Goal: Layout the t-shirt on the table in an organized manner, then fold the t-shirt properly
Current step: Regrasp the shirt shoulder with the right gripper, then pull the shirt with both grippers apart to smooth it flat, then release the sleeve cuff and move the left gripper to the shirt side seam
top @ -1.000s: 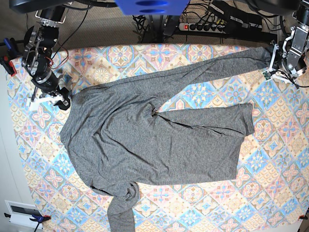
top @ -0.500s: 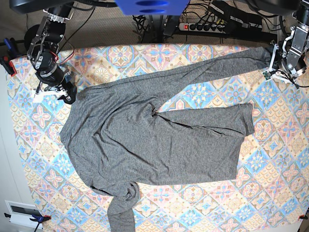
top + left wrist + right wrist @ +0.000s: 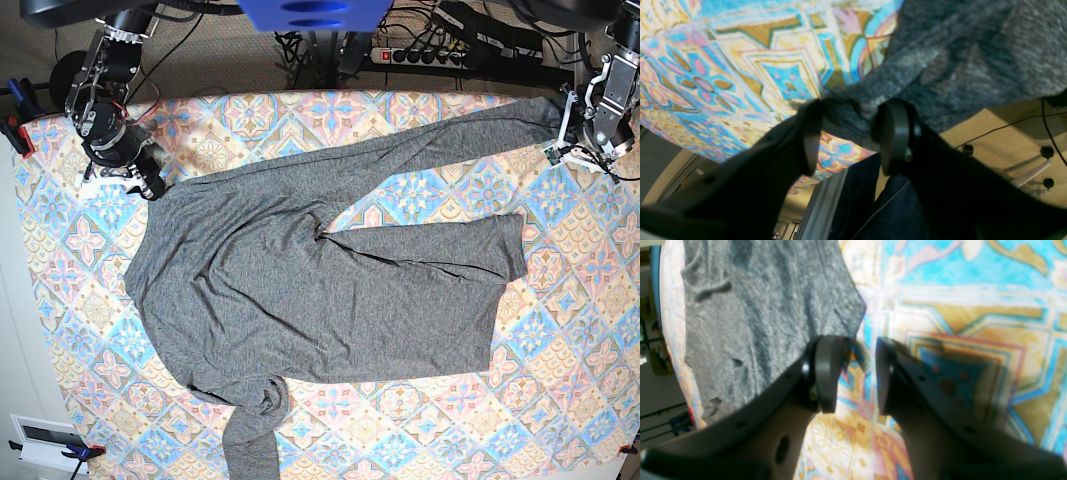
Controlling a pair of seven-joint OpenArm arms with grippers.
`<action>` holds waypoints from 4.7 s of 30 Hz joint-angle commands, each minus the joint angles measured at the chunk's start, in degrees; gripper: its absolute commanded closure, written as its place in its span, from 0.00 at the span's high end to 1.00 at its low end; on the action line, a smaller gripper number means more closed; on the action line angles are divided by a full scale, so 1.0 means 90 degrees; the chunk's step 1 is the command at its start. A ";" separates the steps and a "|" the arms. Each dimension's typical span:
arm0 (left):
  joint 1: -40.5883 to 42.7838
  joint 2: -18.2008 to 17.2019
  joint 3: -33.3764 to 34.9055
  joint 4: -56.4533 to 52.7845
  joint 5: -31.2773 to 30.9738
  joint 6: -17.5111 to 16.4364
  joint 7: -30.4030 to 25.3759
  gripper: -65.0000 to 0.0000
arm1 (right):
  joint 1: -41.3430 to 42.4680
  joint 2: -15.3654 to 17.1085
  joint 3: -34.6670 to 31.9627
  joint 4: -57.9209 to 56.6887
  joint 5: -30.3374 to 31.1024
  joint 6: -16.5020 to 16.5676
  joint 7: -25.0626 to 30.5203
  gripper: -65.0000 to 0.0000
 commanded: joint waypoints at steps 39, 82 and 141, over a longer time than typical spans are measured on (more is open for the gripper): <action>-0.0083 0.0577 -0.2002 0.0087 -0.1146 -0.0111 -0.0464 0.44 | 0.0071 -0.0187 -0.0274 0.0059 0.0060 0.0052 0.0054 0.20; -0.0229 0.0782 -0.2842 0.0078 -0.2231 -0.0111 -0.0464 0.44 | 0.0853 0.0458 -0.0235 -0.1289 0.0031 0.0052 0.0093 0.00; -0.2867 0.3830 -0.4923 -0.0977 -0.3110 -0.0111 0.0786 0.45 | 0.0696 0.0839 0.0419 -0.1289 0.0021 0.0052 0.0171 0.00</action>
